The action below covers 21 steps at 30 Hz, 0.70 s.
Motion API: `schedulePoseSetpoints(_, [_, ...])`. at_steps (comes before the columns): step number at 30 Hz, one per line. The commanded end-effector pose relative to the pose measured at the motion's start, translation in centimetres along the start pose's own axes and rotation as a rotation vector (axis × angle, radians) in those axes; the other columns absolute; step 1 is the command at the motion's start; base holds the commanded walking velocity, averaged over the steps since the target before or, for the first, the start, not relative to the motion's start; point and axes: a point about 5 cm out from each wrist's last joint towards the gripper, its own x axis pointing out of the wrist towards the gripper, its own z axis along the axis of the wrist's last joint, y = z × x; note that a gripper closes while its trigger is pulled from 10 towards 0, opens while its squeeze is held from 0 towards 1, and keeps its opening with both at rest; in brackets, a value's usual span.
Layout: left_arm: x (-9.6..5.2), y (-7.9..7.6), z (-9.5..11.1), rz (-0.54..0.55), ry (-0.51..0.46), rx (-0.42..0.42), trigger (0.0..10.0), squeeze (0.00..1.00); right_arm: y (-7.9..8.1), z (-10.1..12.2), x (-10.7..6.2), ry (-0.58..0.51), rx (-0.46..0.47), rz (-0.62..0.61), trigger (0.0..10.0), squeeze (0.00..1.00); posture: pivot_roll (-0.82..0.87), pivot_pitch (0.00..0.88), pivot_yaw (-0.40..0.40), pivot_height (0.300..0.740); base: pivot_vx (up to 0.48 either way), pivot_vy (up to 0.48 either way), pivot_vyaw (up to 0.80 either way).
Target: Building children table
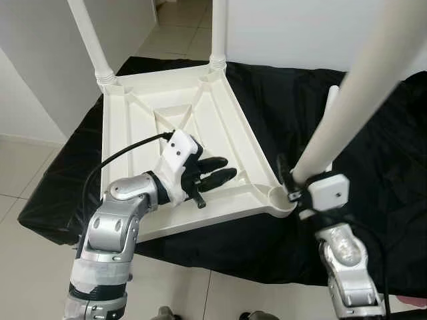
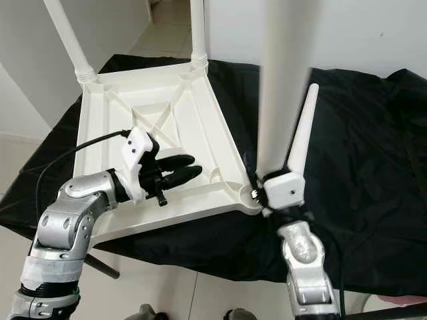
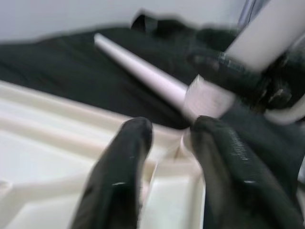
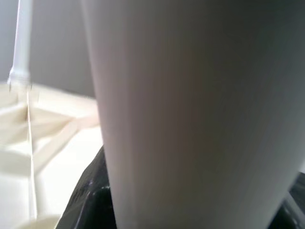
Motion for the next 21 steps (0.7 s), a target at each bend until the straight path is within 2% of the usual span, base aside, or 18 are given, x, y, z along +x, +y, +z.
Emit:
schedulePoseSetpoints(1, [-0.2,0.7,0.6,0.106,-0.039,-0.002,10.0,1.0,-0.2,0.1,0.1,0.007,0.031,-0.006,10.0,0.0,-0.04,0.046,0.057,0.74,0.0,0.0,0.0])
schedulePoseSetpoints(2, [-0.2,0.7,0.8,0.096,-0.06,-0.007,10.0,1.0,-0.2,0.2,0.2,0.011,0.044,-0.006,10.0,0.0,-0.04,0.046,0.057,0.74,0.0,0.0,0.0])
schedulePoseSetpoints(5, [0.3,0.3,2.3,0.046,-0.102,0.055,10.0,1.0,-0.5,0.4,0.9,0.025,0.118,0.032,10.0,0.0,-0.04,0.039,0.041,0.74,0.0,0.0,0.0])
schedulePoseSetpoints(10, [0.9,0.1,3.1,0.019,-0.127,0.098,10.0,1.0,-0.3,0.4,1.3,0.051,0.191,0.084,10.0,0.0,-0.04,0.037,0.032,0.74,0.0,0.0,0.0])
schedulePoseSetpoints(11, [1.3,0.0,3.5,-0.004,-0.135,0.12,10.0,0.0,-0.3,0.5,1.6,0.054,0.214,0.115,10.0,0.0,-0.04,0.034,0.013,0.74,0.0,0.0,0.0])
schedulePoseSetpoints(12, [1.3,0.0,3.5,-0.004,-0.135,0.12,10.0,0.0,-0.3,0.5,1.6,0.054,0.214,0.115,10.0,0.0,-0.04,0.034,0.013,0.74,0.0,0.0,0.0])
schedulePoseSetpoints(13, [2.1,-0.3,4.5,-0.062,-0.154,0.166,10.0,0.0,-0.5,0.7,2.2,0.063,0.258,0.186,10.0,0.0,-0.03,0.031,0.004,0.74,0.0,0.0,0.0])
schedulePoseSetpoints(16, [2.5,-0.4,5.0,-0.092,-0.163,0.191,10.0,0.0,-0.5,0.8,2.4,0.072,0.279,0.241,10.0,0.0,-0.04,0.029,-0.001,0.74,0.0,0.0,0.0])
schedulePoseSetpoints(18, [3.2,-0.4,5.9,-0.139,-0.181,0.223,10.0,0.0,-0.5,0.9,3.1,0.093,0.308,0.364,10.0,0.0,-0.04,0.021,-0.005,0.74,0.0,0.0,0.0])
schedulePoseSetpoints(19, [3.2,-0.4,5.9,-0.139,-0.181,0.223,10.0,0.0,-0.5,0.9,3.1,0.093,0.308,0.364,10.0,0.0,-0.04,0.021,-0.005,0.74,0.0,0.0,0.0])
schedulePoseSetpoints(21, [3.9,-0.2,6.6,-0.173,-0.201,0.226,10.0,0.0,-0.8,1.0,3.9,0.116,0.341,0.445,10.0,0.0,-0.05,0.014,-0.005,0.74,0.0,0.0,0.0])
